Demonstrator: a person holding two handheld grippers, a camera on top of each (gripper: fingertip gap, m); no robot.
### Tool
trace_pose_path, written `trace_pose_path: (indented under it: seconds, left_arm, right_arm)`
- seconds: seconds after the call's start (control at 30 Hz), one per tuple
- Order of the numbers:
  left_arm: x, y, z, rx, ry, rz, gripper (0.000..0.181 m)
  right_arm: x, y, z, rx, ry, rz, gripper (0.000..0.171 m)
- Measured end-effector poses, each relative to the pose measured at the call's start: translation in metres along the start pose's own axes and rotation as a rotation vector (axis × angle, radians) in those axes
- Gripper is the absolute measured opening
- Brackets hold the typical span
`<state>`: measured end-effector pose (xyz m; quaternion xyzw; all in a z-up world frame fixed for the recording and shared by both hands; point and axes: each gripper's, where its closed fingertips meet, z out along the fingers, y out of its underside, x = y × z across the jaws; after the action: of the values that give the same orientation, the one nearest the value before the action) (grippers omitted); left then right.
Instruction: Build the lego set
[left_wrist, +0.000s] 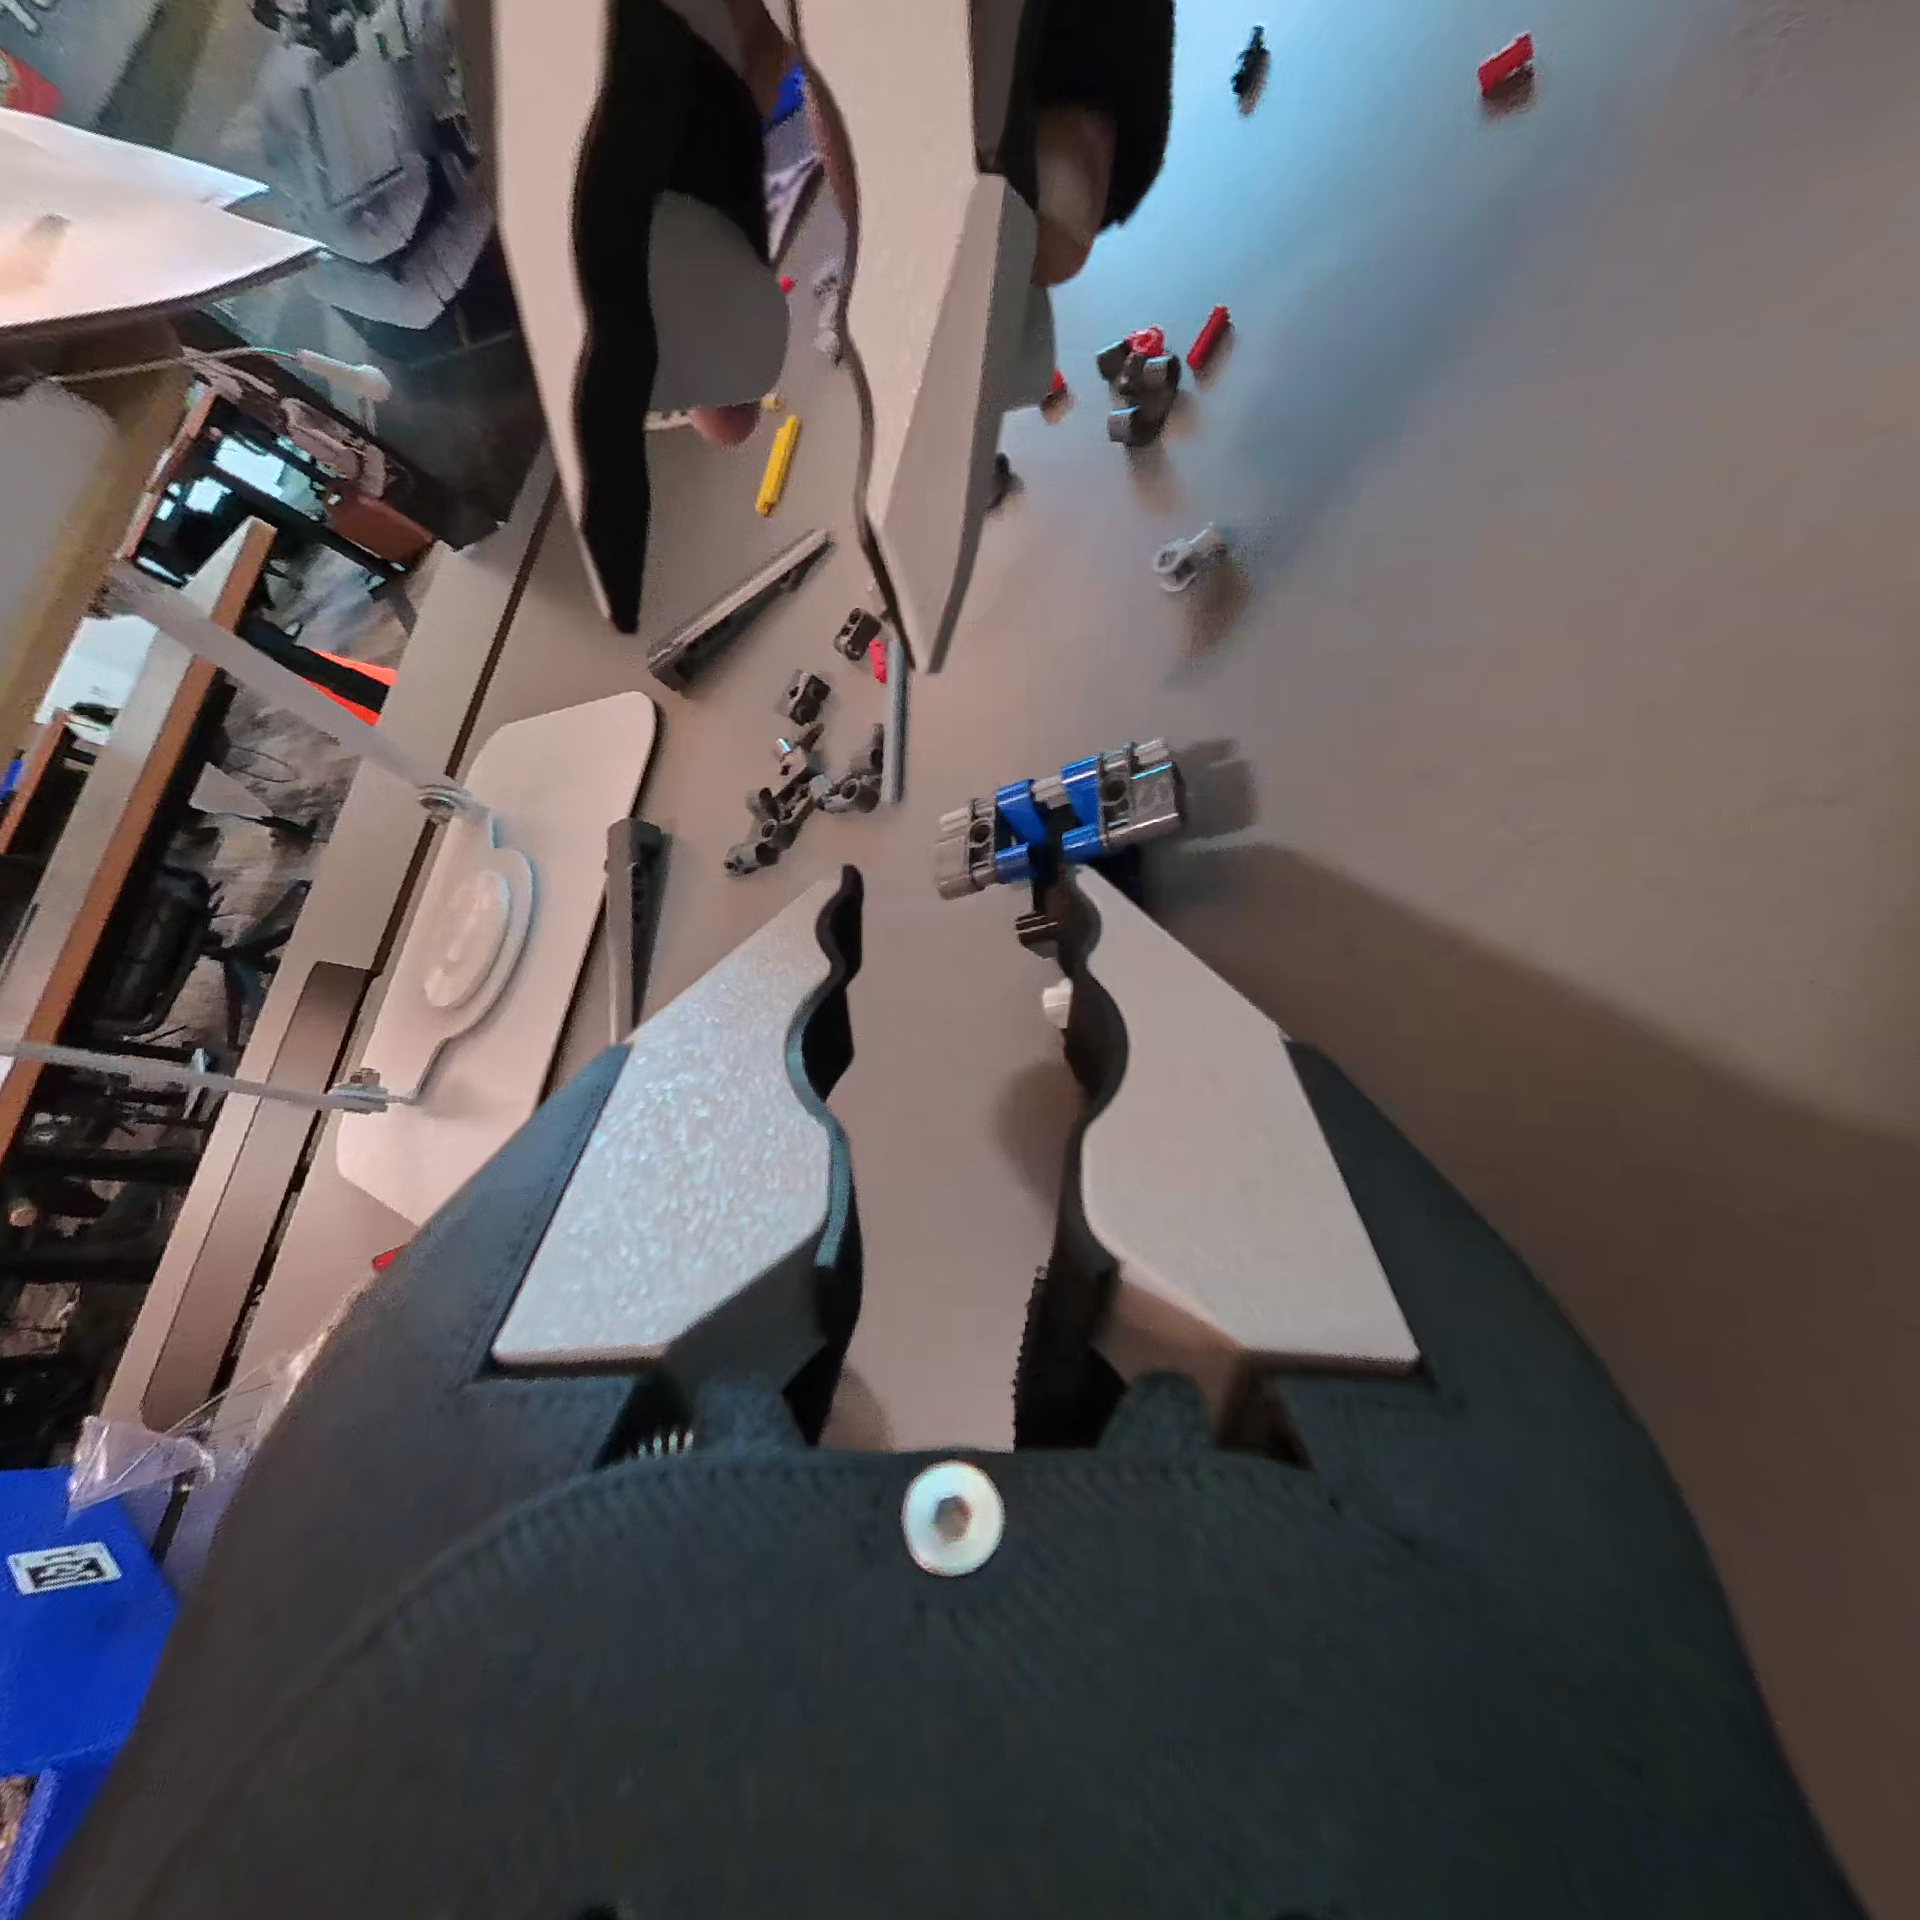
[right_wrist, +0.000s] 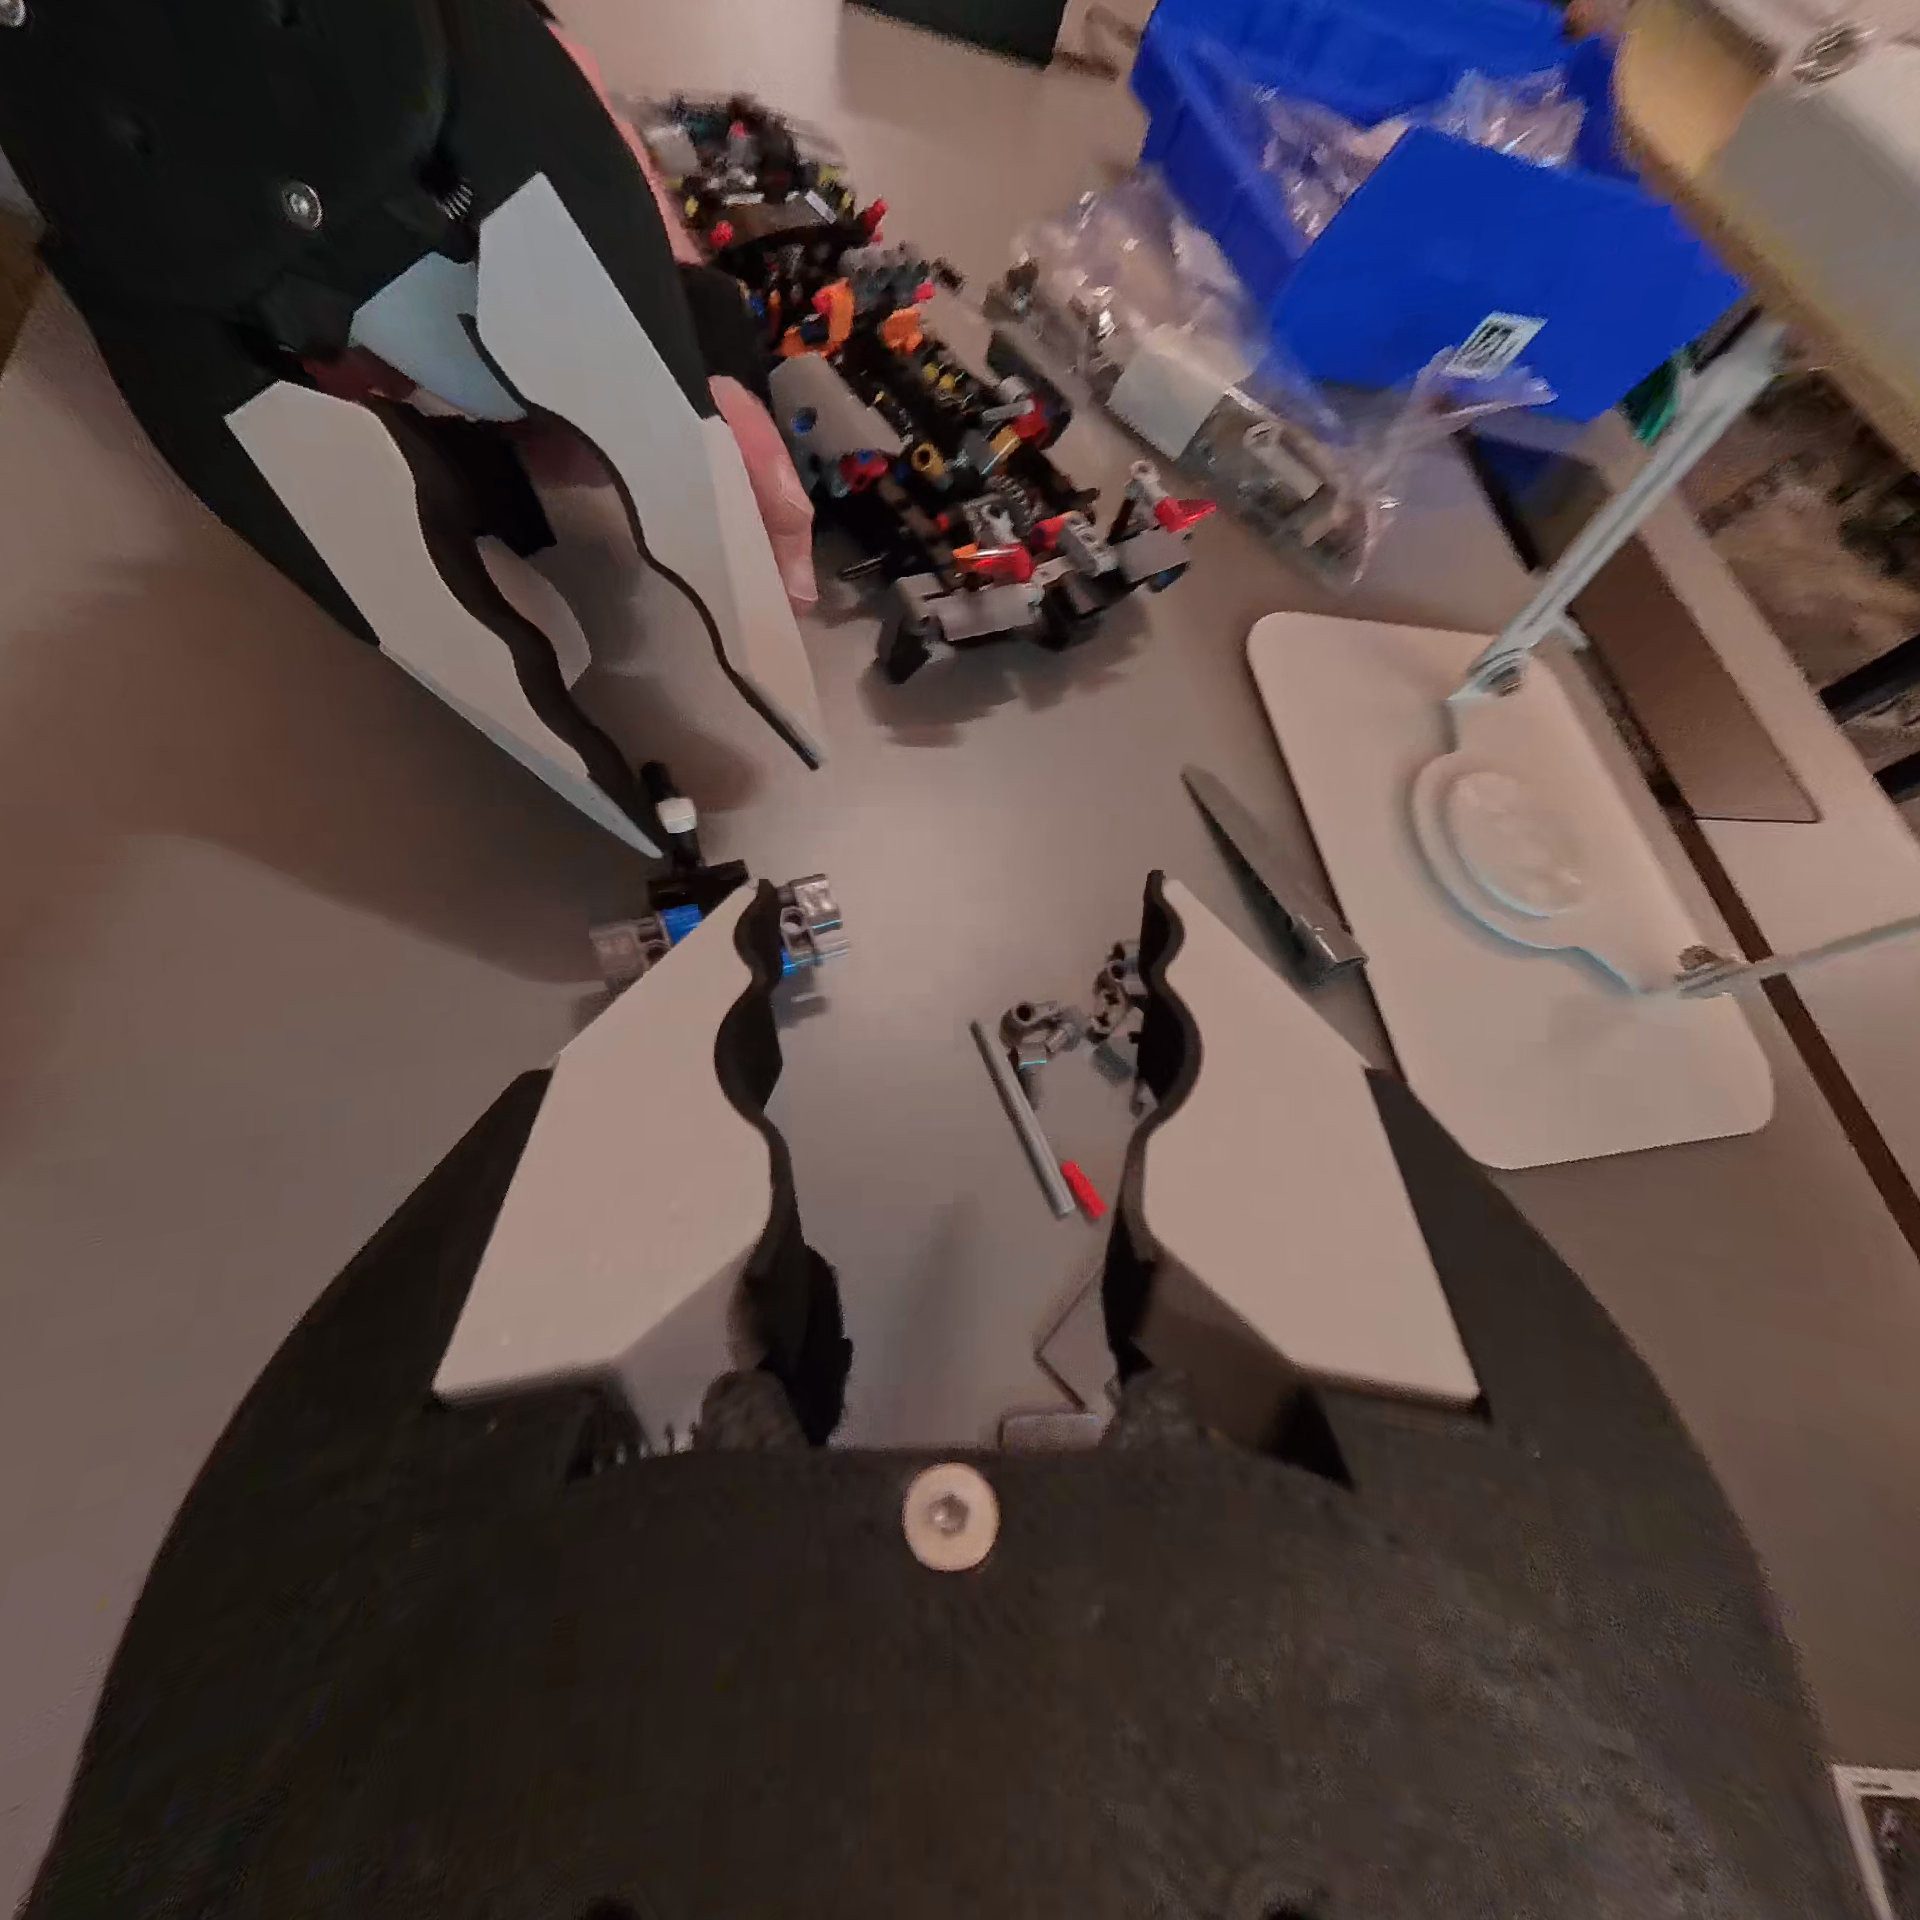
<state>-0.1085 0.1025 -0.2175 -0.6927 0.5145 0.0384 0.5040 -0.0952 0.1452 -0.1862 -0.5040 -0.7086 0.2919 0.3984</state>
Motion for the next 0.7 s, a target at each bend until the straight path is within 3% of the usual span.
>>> trace_pose_path:
  seconds: [0.23, 0.7]
  left_arm:
    - [-0.005, 0.002, 0.005, 0.012, -0.007, -0.037, 0.046]
    - [-0.007, 0.005, 0.006, 0.027, -0.037, -0.056, 0.041]
  right_arm:
    - [0.005, 0.012, 0.000, 0.048, 0.025, 0.027, 0.069]
    - [-0.002, 0.009, 0.010, 0.046, 0.049, -0.024, 0.071]
